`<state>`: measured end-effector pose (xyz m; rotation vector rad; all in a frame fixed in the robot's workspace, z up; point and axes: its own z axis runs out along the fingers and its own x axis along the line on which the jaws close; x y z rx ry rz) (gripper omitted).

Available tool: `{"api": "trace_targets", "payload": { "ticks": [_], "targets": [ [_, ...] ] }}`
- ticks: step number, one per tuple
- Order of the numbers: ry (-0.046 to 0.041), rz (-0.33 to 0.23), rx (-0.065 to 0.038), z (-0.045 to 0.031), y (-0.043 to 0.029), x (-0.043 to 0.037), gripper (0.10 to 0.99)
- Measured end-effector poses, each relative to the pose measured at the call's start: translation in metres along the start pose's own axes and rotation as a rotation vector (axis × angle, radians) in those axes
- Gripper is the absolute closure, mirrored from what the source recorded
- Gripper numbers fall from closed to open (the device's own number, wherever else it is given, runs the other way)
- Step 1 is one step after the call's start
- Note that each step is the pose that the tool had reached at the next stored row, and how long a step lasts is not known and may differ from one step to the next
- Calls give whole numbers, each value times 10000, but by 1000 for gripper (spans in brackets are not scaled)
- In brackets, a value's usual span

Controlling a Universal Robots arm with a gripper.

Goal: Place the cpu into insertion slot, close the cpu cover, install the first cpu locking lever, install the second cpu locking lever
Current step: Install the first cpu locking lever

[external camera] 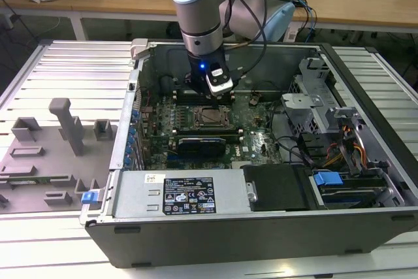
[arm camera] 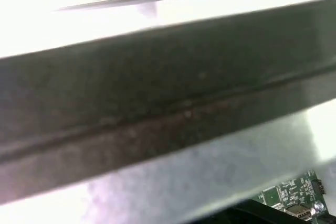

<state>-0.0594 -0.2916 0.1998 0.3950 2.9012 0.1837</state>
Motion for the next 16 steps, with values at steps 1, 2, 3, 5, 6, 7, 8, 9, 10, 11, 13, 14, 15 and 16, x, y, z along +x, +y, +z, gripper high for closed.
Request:
{"api": "trace_targets", "payload": {
  "ticks": [1, 2, 3, 5, 6, 7, 8, 9, 10, 11, 13, 14, 15, 16],
  "targets": [
    [-9, -9, 35, -7, 1, -1, 980],
    [-19, -20, 77, -16, 2, -3, 980],
    [-40, -41, 167, -41, 5, -8, 980],
    [-70, -66, 275, -79, 11, -15, 980],
    [-84, -78, 328, -96, 14, -19, 980],
    [-103, -93, 398, -120, 18, -23, 980],
    [-121, -107, 464, -140, 21, -27, 980],
    [-143, -124, 544, -156, 24, -31, 980],
    [-167, -143, 630, -171, 26, -34, 980],
    [-203, -175, 770, -187, 29, -37, 980],
    [-302, -257, 1146, -204, 32, -43, 980],
    [-347, -294, 1316, -207, 33, -46, 980],
    [-429, -367, 1636, -208, 37, -56, 980],
    [-431, -376, 1664, -207, 37, -61, 980]
  ]
}}
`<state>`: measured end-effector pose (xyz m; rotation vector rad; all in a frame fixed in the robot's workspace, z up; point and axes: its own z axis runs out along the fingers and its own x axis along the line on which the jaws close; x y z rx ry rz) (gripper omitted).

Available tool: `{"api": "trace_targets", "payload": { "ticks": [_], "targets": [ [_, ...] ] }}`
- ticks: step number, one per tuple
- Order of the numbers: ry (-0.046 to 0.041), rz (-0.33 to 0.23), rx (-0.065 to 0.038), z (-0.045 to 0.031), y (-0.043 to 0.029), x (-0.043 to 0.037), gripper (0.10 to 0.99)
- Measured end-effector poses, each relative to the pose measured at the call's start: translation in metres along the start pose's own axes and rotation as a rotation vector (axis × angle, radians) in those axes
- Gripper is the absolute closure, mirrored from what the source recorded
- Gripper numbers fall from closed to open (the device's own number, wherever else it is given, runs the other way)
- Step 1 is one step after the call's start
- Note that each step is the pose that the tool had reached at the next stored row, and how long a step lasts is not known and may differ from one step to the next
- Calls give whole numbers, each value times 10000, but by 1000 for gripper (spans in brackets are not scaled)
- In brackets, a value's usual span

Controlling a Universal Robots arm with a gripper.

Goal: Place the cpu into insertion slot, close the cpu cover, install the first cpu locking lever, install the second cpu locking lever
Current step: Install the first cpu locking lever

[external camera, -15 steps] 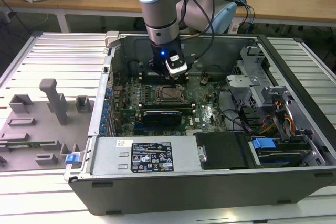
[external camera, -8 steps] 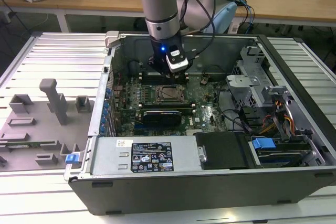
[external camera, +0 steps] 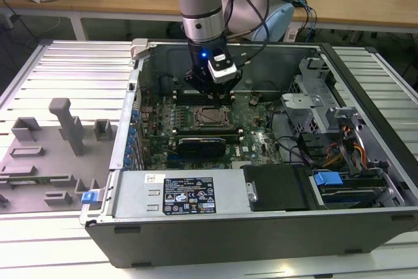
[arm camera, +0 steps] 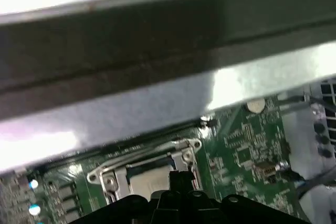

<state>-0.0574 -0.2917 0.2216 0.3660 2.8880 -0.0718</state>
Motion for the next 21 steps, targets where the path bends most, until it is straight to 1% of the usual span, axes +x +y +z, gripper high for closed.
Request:
{"api": "trace_targets", "payload": {
  "ticks": [1, 4, 5, 6, 7, 8, 12, 13, 14, 15, 16, 18, 21],
  "targets": [
    [5, 1, 3, -1, 0, 1, 980],
    [589, -43, 150, 7, 3, -10, 980],
    [811, -63, 203, 10, 4, -14, 980],
    [995, -79, 249, 13, 6, -19, 980],
    [1211, -94, 303, 15, 7, -23, 980],
    [1345, -105, 336, 16, 8, -25, 980],
    [1352, -106, 338, 17, -7, -28, 980],
    [1352, -106, 338, 18, -21, -32, 980],
    [1354, -105, 330, 21, -52, -40, 980],
    [1365, -99, 289, 24, -97, -50, 980],
    [1372, -95, 257, 26, -117, -55, 980],
    [1393, -93, 175, 30, -153, -64, 980],
    [1435, -95, 11, 34, -193, -74, 980]
  ]
}}
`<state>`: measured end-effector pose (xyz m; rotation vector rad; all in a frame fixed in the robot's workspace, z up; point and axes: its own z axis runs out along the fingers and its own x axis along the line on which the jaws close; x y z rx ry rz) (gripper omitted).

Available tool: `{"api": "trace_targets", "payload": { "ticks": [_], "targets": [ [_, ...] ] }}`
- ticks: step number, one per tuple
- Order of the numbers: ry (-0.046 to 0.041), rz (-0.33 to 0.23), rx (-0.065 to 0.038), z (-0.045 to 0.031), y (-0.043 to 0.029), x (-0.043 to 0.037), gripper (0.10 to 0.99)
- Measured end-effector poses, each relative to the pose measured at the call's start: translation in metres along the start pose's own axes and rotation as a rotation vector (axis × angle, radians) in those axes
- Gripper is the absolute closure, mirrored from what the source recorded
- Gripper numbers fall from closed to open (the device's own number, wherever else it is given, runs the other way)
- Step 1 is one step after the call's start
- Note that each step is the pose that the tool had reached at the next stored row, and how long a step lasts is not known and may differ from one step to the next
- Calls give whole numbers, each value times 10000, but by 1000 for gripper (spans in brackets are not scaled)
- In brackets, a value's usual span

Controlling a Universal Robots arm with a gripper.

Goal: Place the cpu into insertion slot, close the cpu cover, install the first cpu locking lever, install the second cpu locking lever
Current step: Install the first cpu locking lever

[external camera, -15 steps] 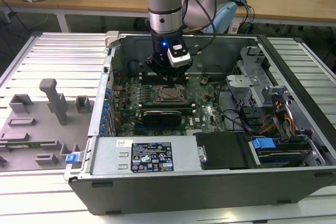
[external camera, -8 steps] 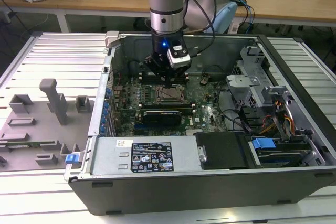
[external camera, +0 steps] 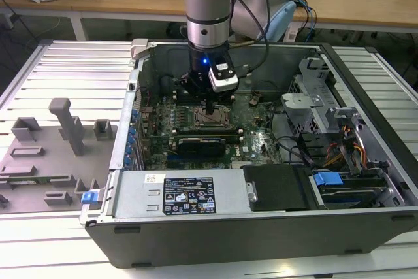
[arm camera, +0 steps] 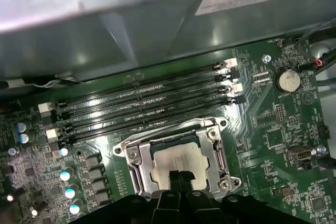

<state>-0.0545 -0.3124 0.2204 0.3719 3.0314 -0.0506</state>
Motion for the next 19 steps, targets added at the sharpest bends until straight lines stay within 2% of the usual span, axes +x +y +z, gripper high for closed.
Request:
{"api": "trace_targets", "payload": {
  "ticks": [2, 4, 8, 11, 13, 15, 18, 19],
  "targets": [
    [19, -14, -81, 2, -19, -4, 980],
    [20, -122, -109, 9, -36, -12, 980],
    [6, -889, -172, 34, -31, -28, 980],
    [-10, -1384, -159, 47, -30, -35, 980],
    [-14, -1415, -146, 38, -30, -36, 980],
    [-15, -1419, -142, -9, -31, -40, 980],
    [-17, -1419, -130, -136, -34, -51, 980],
    [-18, -1420, -128, -141, -34, -52, 980]
  ]
}}
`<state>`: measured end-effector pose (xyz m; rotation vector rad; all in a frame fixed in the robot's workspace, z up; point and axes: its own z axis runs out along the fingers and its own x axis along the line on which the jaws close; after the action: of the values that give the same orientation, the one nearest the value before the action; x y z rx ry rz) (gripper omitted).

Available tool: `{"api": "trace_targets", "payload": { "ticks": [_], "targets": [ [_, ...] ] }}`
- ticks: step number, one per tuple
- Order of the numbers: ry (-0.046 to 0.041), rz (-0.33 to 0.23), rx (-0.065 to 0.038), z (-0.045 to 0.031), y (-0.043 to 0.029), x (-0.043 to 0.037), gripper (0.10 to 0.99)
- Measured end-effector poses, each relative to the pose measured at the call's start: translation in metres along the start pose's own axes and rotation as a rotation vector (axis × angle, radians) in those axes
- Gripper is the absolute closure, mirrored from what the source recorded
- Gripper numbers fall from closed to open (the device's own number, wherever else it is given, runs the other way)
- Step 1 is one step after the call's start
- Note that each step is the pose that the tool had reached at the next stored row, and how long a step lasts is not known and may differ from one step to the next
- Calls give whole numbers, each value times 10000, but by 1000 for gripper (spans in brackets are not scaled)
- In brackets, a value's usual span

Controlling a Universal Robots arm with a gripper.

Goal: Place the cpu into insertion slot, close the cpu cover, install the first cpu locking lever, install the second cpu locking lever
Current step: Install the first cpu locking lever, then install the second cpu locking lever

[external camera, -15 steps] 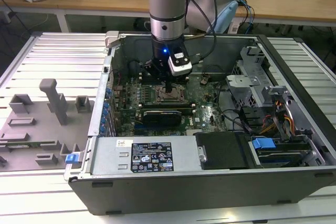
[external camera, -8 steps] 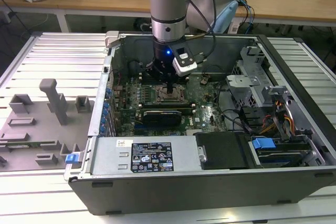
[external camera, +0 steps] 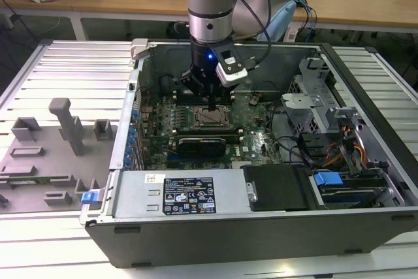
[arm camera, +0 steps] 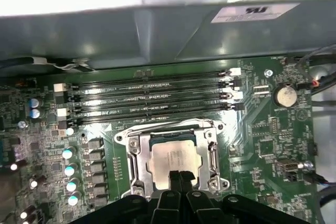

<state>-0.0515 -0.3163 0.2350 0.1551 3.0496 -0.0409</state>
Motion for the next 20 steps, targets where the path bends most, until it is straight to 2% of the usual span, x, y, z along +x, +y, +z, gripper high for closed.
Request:
{"api": "trace_targets", "payload": {
  "ticks": [16, 18, 20],
  "targets": [
    [1, -1, 8, -11, 0, -1, 980],
    [-1, -1, 6, -49, -1, -4, 980],
    [-1, -1, 11, -145, -3, -13, 980]
  ]
}}
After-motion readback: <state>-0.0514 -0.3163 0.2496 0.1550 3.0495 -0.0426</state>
